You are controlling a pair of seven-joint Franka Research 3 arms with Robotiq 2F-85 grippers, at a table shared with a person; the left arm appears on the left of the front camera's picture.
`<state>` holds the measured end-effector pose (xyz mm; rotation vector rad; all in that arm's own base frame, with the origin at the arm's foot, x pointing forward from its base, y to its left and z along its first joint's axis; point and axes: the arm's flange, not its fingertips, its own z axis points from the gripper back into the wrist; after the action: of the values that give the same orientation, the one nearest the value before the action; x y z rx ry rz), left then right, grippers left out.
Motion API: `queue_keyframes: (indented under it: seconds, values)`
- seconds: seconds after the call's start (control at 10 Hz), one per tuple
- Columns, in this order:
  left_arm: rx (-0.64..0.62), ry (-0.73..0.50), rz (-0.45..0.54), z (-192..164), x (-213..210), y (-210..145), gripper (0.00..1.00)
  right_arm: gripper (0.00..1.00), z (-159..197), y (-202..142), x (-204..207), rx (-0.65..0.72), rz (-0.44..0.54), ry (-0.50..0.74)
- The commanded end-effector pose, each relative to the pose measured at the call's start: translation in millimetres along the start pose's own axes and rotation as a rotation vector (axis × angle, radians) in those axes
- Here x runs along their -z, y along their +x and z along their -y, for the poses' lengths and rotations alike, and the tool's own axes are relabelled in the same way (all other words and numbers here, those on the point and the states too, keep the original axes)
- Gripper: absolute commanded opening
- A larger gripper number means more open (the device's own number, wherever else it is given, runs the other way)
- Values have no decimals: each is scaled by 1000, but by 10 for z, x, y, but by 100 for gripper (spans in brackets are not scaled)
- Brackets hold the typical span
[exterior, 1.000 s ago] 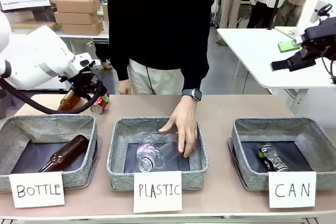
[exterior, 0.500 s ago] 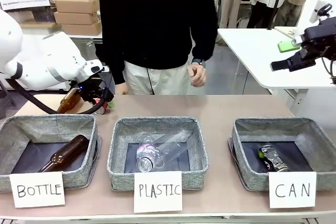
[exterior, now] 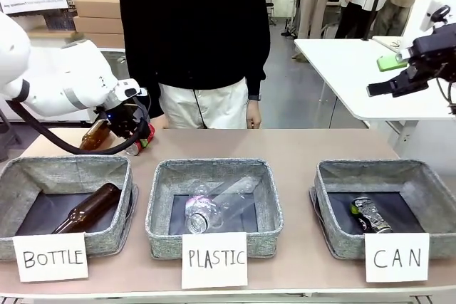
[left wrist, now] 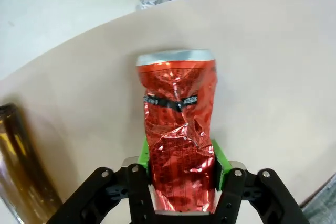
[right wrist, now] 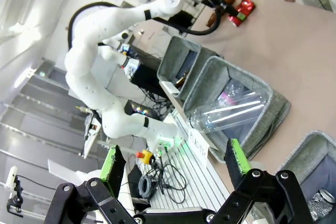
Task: Sort the can waste into the basket.
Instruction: Pick up the can waste from the table and place it in the right Fabric basket.
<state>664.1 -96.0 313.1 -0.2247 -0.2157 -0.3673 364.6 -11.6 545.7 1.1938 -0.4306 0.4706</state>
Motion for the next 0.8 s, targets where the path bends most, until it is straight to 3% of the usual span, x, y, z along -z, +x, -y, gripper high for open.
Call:
queue_keyframes:
  seconds: [0.0, 0.3, 0.5, 0.7]
  values:
    - [-25, 31, -12, 47, 33, -33, 3, 100, -37, 29, -19, 17, -8, -1]
    - [-48, 30, -12, 36, -32, -15, 0, 100, -37, 29, -19, 17, -8, -1]
    - [-92, -16, -7, 40, -344, -44, 0, 100, -37, 29, -19, 17, -8, -1]
    - [-138, -24, 42, 333, -1531, -433, 0, 100, -37, 29, -19, 17, -8, -1]
